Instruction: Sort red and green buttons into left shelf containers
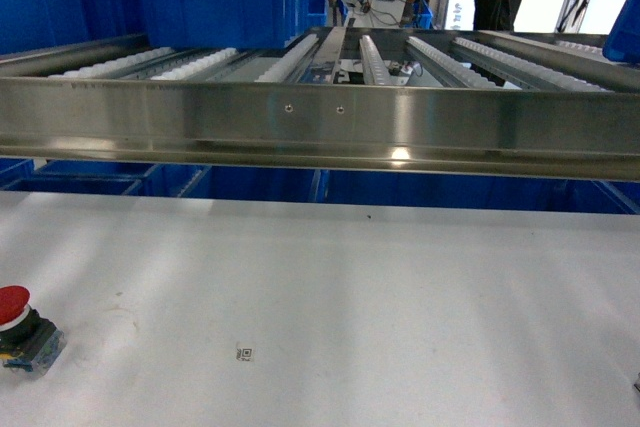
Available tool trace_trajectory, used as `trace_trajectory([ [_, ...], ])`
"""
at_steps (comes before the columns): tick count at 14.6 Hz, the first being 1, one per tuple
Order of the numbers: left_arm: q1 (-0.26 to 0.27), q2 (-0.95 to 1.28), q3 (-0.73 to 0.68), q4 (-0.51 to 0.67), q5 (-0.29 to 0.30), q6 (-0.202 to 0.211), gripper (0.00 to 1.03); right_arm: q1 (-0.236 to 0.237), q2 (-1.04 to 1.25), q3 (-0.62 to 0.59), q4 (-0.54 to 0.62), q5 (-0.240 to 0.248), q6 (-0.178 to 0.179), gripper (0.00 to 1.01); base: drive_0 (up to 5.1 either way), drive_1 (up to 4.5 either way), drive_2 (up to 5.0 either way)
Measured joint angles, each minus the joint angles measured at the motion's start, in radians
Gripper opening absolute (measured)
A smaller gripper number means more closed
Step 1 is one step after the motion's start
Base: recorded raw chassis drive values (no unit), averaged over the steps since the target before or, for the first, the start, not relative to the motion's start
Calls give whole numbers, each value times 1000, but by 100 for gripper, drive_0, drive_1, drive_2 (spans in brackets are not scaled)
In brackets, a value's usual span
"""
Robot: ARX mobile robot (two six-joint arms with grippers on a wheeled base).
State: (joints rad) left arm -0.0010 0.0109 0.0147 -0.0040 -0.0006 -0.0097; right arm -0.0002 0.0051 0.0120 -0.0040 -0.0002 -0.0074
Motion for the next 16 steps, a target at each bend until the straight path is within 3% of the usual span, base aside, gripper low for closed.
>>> trace_trajectory([
  [11,1,0,0,1,1,0,98,0,0,0,0,0,0,98,0,0,0],
  [12,53,4,0,7,55,0,98,26,6,0,4,31,-9,98,0,0,0],
  [13,165,44,-1,77,124,-1,98,93,38,0,49,61,-37,98,0,0,0],
  [14,232,132,-1,164,172,0,98,134,123,0,117,87,-54,98,0,0,0],
  [16,266,356,1,335,238,3,98,143,328,5,268,97,-64,98,0,0,0],
])
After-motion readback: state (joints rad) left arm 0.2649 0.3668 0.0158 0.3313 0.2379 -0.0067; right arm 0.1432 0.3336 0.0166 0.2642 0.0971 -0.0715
